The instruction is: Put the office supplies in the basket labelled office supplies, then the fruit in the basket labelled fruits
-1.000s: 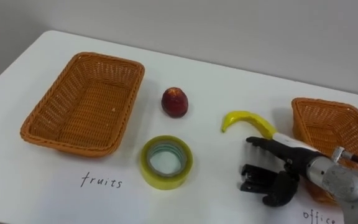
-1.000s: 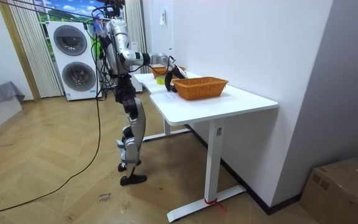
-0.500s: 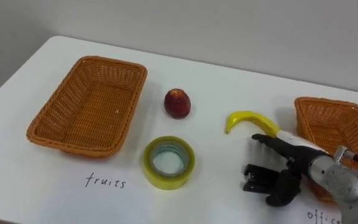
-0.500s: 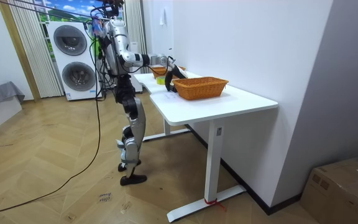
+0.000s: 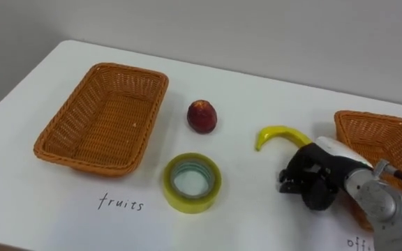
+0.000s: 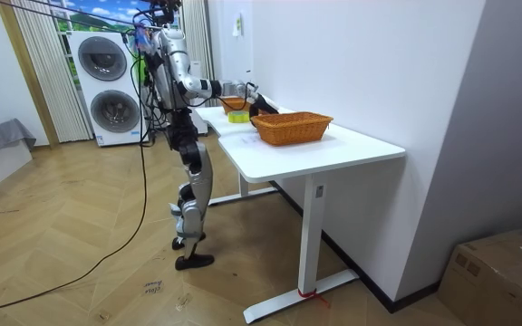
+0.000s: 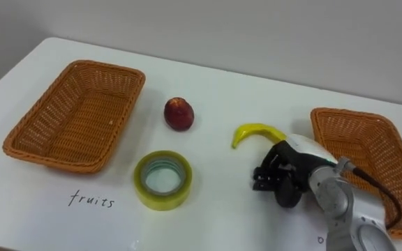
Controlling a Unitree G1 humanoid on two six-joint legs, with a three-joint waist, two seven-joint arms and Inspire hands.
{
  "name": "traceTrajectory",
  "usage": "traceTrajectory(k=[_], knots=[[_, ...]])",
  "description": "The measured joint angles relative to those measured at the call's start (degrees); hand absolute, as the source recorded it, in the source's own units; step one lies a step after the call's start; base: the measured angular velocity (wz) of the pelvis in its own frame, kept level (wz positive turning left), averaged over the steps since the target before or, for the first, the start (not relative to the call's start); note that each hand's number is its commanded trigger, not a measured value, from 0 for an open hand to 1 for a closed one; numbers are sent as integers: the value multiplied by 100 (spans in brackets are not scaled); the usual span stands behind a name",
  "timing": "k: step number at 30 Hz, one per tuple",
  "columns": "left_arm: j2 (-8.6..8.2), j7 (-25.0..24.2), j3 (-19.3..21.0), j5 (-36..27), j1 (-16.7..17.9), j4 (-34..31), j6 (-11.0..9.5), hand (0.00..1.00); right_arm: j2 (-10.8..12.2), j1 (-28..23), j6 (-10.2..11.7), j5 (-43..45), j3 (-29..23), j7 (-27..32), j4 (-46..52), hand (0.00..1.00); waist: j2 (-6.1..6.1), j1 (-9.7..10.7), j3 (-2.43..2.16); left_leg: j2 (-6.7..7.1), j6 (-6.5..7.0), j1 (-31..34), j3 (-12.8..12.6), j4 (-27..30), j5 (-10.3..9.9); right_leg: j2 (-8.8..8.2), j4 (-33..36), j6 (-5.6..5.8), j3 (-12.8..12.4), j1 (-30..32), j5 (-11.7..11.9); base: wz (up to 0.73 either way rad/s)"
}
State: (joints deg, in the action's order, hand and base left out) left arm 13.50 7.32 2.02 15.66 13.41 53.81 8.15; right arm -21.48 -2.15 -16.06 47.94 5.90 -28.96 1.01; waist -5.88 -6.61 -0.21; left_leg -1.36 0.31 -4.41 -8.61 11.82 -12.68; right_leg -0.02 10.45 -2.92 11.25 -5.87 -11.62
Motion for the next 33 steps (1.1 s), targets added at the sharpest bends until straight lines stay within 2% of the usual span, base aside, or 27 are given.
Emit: traceTrajectory(k=[22, 29, 33], knots=[[-3, -10, -9, -44, 9, 6, 9, 0, 85, -199, -16, -370, 71, 113, 166, 100, -13, 13, -16, 2, 8, 14, 16, 61, -7, 4, 19, 0, -18, 6, 4, 0], [-6, 69, -3, -1, 32, 6, -50, 0, 79, -240, 32, -1183, -149, 204, 155, 100, -33, 78, -21, 2, 6, -14, -9, 41, -6, 13, 19, -1, -36, -10, 5, 0], [-69, 103, 154, -9, 65, 95, -155, 0, 85, -241, 148, -2077, -311, 115, 285, 100, -28, 179, -7, -3, 8, -20, -62, 56, -7, 2, 25, 0, -59, -53, 4, -2]])
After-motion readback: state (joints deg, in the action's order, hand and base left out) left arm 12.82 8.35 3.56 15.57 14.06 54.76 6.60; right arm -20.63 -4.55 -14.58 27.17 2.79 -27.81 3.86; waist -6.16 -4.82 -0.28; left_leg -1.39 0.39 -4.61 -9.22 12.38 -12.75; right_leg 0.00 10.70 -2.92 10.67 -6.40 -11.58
